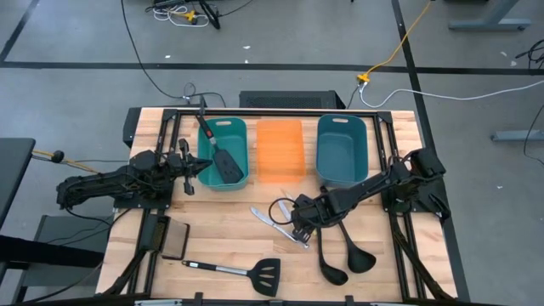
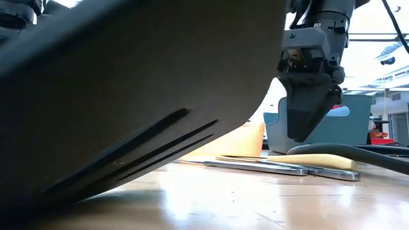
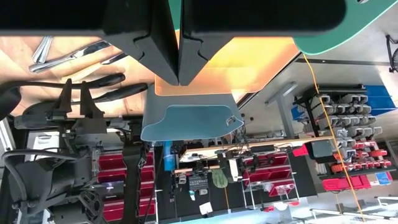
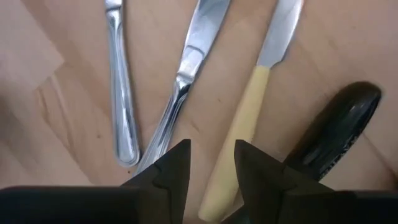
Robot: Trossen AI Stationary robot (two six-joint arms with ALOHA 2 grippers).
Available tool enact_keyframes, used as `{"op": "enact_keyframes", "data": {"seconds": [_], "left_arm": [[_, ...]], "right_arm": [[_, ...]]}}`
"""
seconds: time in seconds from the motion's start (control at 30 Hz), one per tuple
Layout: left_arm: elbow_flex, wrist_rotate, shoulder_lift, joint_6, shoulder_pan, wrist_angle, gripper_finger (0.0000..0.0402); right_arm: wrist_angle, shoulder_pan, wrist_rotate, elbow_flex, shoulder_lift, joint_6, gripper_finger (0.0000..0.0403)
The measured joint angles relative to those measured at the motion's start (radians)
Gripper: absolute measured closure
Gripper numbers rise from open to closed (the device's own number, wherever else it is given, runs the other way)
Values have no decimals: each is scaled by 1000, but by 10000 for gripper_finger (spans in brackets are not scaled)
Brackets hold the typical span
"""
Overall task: Pick & Place Kitchen Items
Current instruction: Put the yellow knife into the orange bin
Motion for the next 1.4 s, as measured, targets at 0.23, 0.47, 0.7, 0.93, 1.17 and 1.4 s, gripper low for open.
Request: {"op": "enact_keyframes", "data": {"seconds": [0.23, 0.47, 0.7, 0.93, 1.17, 1.4], "left_arm": [[0, 0, 0, 0, 0, 0, 384], [0, 0, 0, 0, 0, 0, 384], [0, -1, 0, 0, 0, 0, 384], [0, 0, 0, 0, 0, 0, 384], [0, 0, 0, 10, 0, 0, 384], [0, 0, 0, 10, 0, -19, 384]], "right_arm": [[13, 25, 50, 0, 0, 16, 273], [1, 25, 32, -1, 45, 23, 273], [5, 25, 45, 3, 67, 43, 273], [34, 30, 40, 8, 63, 0, 273], [35, 28, 74, 69, 65, -76, 273], [-32, 28, 101, 71, 65, -21, 273]]}}
